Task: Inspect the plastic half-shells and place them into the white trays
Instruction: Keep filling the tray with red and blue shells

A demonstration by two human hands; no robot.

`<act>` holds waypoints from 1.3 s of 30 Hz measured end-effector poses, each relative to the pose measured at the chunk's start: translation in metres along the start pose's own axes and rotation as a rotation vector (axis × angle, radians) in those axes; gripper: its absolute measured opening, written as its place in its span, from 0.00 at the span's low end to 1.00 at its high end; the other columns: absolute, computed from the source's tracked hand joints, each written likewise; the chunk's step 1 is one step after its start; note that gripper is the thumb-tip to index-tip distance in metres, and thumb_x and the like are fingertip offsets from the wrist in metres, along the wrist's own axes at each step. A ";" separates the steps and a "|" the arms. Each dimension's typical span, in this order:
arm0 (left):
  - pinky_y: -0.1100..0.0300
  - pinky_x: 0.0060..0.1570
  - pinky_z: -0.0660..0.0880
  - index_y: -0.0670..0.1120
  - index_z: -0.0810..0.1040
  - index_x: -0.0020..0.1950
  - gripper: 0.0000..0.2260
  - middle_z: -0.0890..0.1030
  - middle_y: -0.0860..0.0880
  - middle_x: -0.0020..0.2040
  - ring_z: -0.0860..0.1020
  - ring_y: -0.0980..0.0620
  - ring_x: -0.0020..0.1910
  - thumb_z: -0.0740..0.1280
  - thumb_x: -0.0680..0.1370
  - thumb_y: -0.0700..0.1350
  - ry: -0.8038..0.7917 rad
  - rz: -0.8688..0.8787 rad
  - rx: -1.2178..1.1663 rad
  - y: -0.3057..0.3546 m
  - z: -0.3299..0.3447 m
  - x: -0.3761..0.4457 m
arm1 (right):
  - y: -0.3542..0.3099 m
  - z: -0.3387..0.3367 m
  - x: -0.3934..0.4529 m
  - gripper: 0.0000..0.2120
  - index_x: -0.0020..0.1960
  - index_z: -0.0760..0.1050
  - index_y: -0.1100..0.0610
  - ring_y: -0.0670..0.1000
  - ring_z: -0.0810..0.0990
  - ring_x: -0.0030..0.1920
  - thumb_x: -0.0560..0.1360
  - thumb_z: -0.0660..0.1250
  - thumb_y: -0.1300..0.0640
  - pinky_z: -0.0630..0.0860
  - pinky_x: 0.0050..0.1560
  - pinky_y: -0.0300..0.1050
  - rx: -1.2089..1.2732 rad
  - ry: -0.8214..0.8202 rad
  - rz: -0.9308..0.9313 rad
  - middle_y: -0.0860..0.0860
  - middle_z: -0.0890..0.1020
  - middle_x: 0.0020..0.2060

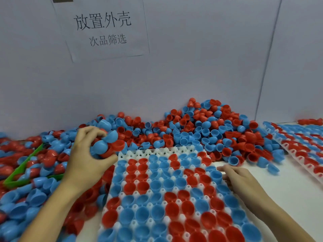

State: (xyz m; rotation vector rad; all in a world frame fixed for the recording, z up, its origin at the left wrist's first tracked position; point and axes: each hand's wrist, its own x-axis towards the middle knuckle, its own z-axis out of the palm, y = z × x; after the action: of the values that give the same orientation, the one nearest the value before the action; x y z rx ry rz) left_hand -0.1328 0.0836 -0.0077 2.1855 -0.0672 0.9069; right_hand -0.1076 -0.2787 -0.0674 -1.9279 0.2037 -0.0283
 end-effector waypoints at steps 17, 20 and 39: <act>0.66 0.53 0.66 0.47 0.76 0.50 0.17 0.70 0.50 0.58 0.71 0.53 0.55 0.78 0.67 0.36 0.170 -0.221 0.040 -0.026 0.012 -0.061 | -0.002 0.000 -0.006 0.11 0.42 0.85 0.56 0.48 0.85 0.31 0.79 0.67 0.59 0.75 0.23 0.37 0.229 -0.093 0.073 0.53 0.87 0.35; 0.63 0.55 0.66 0.46 0.76 0.51 0.17 0.70 0.49 0.58 0.71 0.52 0.56 0.78 0.68 0.36 0.166 -0.226 0.036 -0.025 0.010 -0.060 | -0.002 -0.002 -0.003 0.08 0.45 0.84 0.56 0.51 0.86 0.35 0.79 0.67 0.61 0.78 0.25 0.39 0.253 -0.106 0.103 0.52 0.87 0.36; 0.56 0.54 0.70 0.49 0.76 0.51 0.18 0.71 0.49 0.59 0.74 0.47 0.56 0.79 0.67 0.39 0.167 -0.225 0.036 -0.028 0.005 -0.059 | 0.003 -0.031 0.018 0.04 0.50 0.80 0.59 0.54 0.86 0.41 0.78 0.67 0.65 0.80 0.31 0.42 0.194 -0.231 0.271 0.57 0.85 0.44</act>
State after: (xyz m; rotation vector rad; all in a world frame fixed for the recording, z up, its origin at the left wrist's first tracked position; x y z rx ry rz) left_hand -0.1655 0.0870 -0.0648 2.0902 0.2725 0.9620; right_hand -0.0935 -0.3108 -0.0603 -1.6812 0.2936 0.3417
